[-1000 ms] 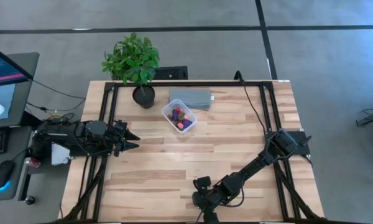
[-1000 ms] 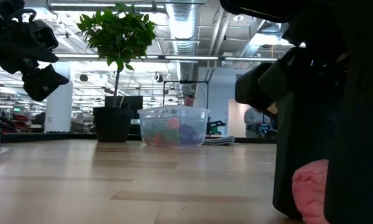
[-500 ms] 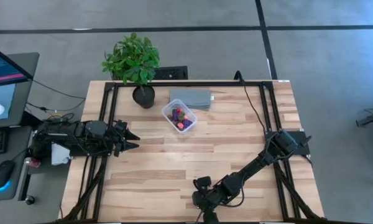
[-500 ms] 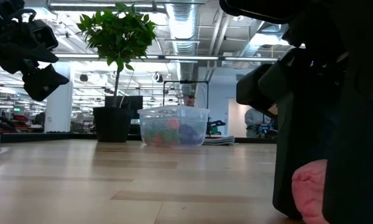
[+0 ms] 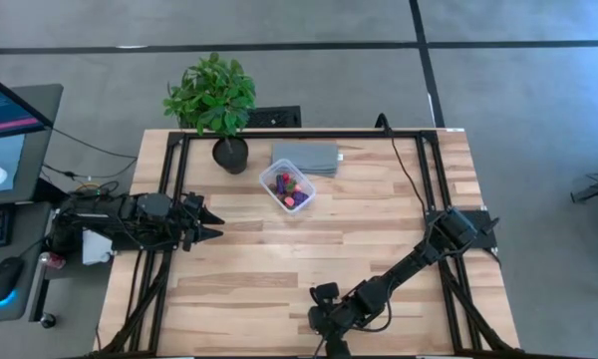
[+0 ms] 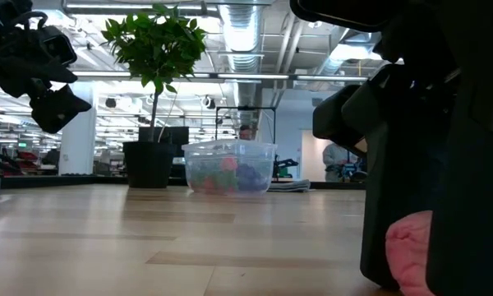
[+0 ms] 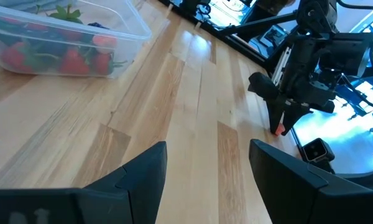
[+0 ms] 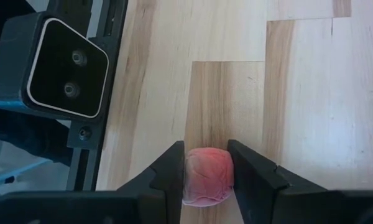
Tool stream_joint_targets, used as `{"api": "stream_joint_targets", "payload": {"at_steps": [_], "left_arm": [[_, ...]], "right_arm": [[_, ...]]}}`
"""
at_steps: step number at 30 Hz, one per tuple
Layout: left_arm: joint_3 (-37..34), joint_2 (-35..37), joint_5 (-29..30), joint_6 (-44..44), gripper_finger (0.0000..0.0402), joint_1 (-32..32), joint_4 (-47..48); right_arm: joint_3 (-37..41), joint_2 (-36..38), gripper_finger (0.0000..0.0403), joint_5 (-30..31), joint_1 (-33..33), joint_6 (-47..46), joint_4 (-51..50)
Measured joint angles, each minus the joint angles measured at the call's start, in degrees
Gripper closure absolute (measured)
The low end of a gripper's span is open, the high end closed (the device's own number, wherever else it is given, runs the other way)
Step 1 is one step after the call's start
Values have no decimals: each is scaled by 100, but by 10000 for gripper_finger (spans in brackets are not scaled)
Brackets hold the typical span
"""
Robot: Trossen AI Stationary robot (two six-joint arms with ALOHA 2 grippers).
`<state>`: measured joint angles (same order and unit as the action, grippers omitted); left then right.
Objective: Pick and placing Produce into tupperware
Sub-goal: Put the pink peach into the transparent bin
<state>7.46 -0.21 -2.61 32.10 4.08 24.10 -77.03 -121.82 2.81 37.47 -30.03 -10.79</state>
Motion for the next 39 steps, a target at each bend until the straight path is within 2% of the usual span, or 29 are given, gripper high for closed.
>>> {"api": "stream_joint_targets", "payload": {"at_steps": [25, 39], "left_arm": [[0, -2, 24, -28, 183, 0, 2], [0, 0, 26, -113, 183, 2, 2]], "right_arm": [[16, 207, 267, -182, -52, -317, 53], [7, 664, 265, -105, -654, -30, 37]]}}
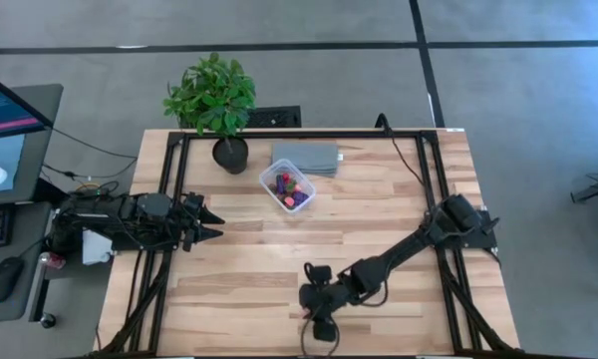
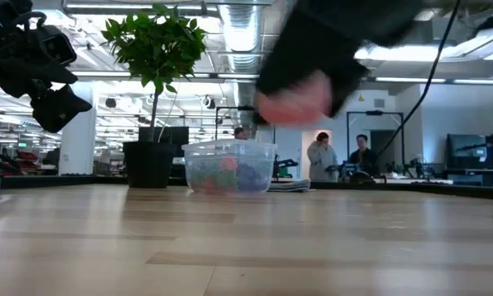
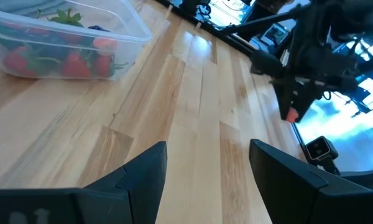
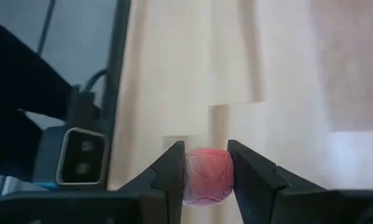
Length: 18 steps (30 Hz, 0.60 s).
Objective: Pick and placing Produce into tupperware
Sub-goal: Put the pink peach into the transparent bin
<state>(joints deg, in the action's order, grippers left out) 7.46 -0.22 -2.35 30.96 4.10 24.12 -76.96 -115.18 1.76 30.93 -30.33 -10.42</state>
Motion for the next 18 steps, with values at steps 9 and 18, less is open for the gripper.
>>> {"api": "stream_joint_targets", "payload": {"at_steps": [9, 18], "left_arm": [[0, -1, 35, -86, 183, -2, -37], [0, -1, 170, -125, 183, -2, -66]], "right_arm": [[-7, 527, 265, -20, -632, 791, -184], [-7, 1138, 264, -20, -1382, 1573, -172]]}}
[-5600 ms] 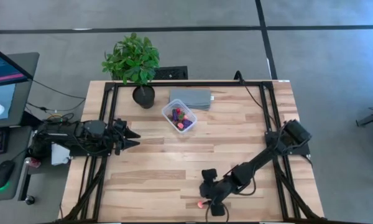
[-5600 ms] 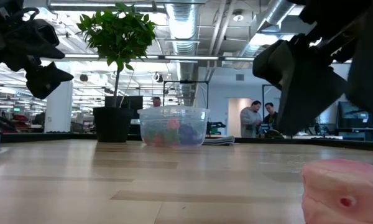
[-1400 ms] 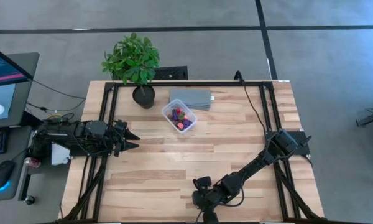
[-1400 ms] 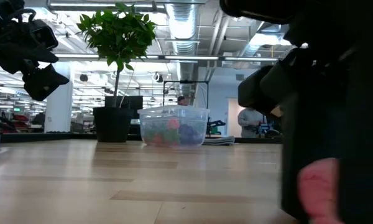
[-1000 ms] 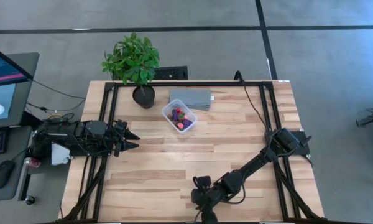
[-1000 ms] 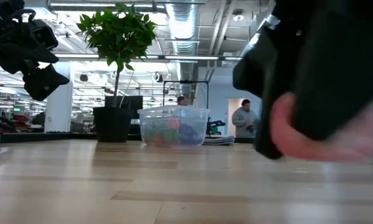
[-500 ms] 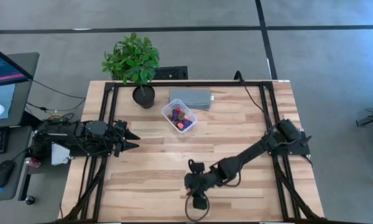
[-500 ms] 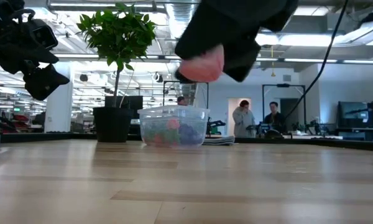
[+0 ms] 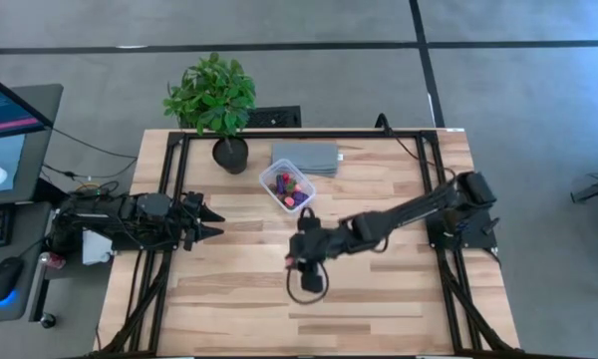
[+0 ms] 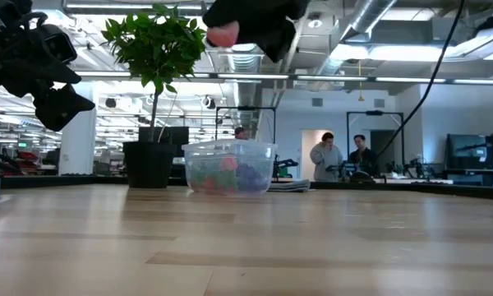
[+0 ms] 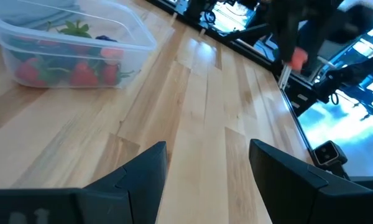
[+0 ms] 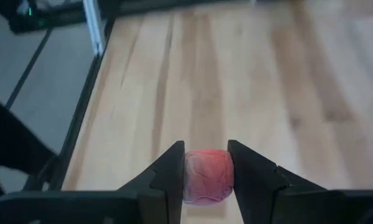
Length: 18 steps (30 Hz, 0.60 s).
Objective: Pick and placing Produce into tupperware
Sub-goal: Put the pink peach into the transparent bin
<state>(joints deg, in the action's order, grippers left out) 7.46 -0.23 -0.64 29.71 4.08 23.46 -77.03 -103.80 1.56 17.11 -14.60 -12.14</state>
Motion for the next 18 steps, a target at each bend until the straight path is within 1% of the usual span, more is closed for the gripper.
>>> {"api": "stream_joint_targets", "payload": {"at_steps": [9, 18], "left_arm": [[0, 0, 2, 0, 183, 0, -3], [0, 1, 125, 0, 183, 0, -20]], "right_arm": [[0, 462, 264, 1, -753, 682, 127], [0, 541, 263, 0, -1526, 1228, 151]]}}
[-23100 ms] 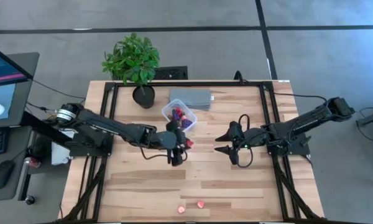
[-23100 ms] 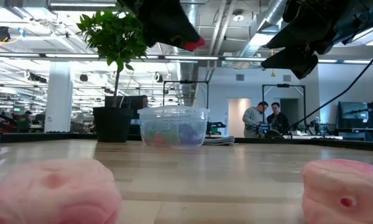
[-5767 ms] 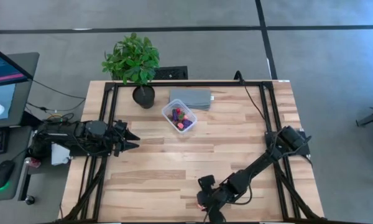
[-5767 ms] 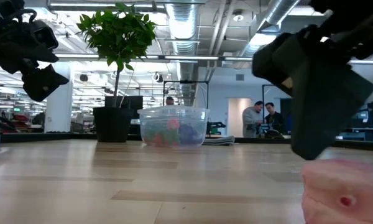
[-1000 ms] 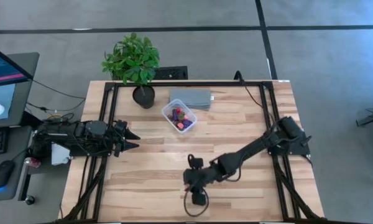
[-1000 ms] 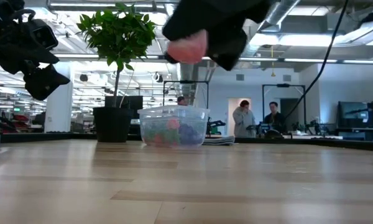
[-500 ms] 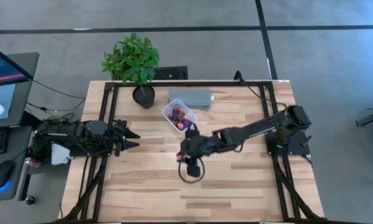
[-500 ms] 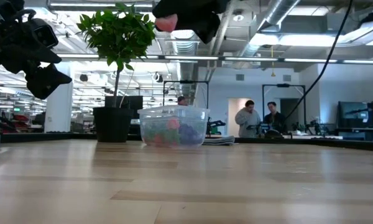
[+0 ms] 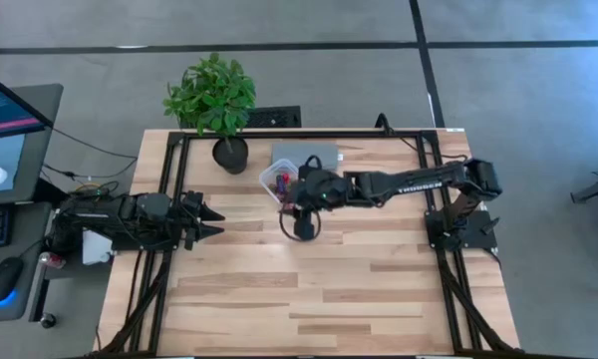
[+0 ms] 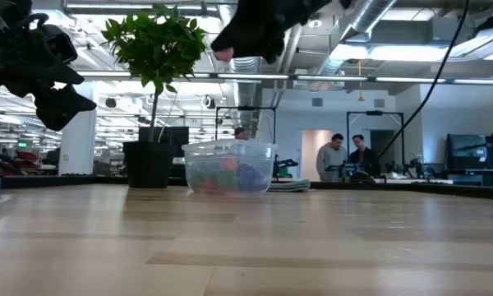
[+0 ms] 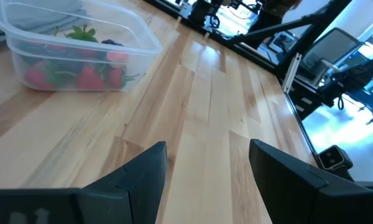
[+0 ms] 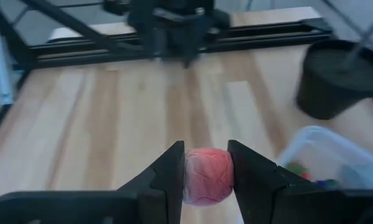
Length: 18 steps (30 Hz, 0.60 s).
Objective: Pick and placing Produce into tupperware
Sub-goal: Put the pink peach into the transparent bin
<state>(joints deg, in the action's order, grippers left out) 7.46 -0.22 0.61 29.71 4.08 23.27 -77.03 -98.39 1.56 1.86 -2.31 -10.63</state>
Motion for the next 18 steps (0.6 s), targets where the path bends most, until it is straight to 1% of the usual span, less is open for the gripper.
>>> {"api": "stream_joint_targets", "payload": {"at_steps": [13, 18], "left_arm": [[0, -1, 28, 0, 183, 0, -2], [0, -1, 154, 0, 183, 1, -4]], "right_arm": [[0, -33, 262, -26, -1023, 319, 85], [0, -35, 264, -42, -1324, 387, 85]]}}
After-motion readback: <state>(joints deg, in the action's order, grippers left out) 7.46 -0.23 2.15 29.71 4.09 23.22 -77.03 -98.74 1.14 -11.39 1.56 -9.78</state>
